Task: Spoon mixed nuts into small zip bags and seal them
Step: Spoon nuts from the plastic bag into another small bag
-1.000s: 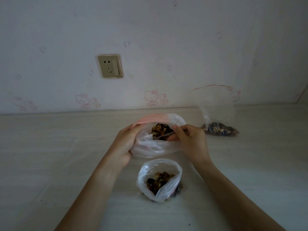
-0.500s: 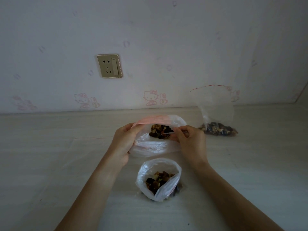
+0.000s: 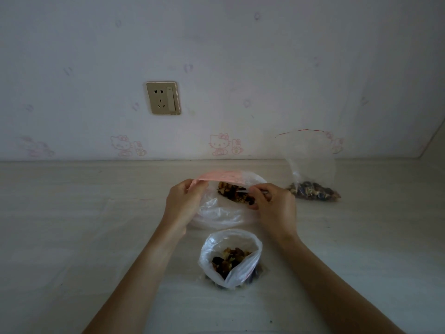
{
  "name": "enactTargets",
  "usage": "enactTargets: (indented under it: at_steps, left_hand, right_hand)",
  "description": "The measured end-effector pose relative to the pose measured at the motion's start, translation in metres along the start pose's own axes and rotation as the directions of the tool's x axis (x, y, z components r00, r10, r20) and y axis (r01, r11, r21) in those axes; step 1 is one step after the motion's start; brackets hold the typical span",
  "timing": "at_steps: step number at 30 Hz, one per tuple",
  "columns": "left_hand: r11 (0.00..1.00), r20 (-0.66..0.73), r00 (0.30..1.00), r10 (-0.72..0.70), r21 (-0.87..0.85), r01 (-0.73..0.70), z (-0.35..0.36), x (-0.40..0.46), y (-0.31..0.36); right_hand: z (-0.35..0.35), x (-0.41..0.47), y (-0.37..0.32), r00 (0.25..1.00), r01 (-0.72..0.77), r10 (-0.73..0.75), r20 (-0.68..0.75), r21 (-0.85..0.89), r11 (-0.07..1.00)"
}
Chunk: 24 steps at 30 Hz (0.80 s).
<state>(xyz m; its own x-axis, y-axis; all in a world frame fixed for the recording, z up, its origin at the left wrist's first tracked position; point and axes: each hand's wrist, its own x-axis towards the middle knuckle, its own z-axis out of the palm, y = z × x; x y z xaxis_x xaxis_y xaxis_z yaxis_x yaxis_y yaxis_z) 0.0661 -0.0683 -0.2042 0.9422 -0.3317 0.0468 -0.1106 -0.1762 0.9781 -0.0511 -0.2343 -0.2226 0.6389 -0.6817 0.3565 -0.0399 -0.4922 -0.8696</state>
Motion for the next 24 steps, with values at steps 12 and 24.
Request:
enactTargets:
  at_steps: [12, 24]
  left_hand:
    - [0.904, -0.055, 0.984, 0.167, 0.408, -0.130, 0.002, 0.013, 0.009]
    - [0.854, -0.034, 0.993, 0.111, 0.515, -0.078, -0.002, 0.039, 0.023]
  right_hand:
    - [-0.003, 0.010, 0.002, 0.975, -0.218, 0.204, 0.086, 0.200, 0.955]
    - [-0.027, 0.016, -0.018, 0.966, -0.247, 0.217, 0.143, 0.250, 0.936]
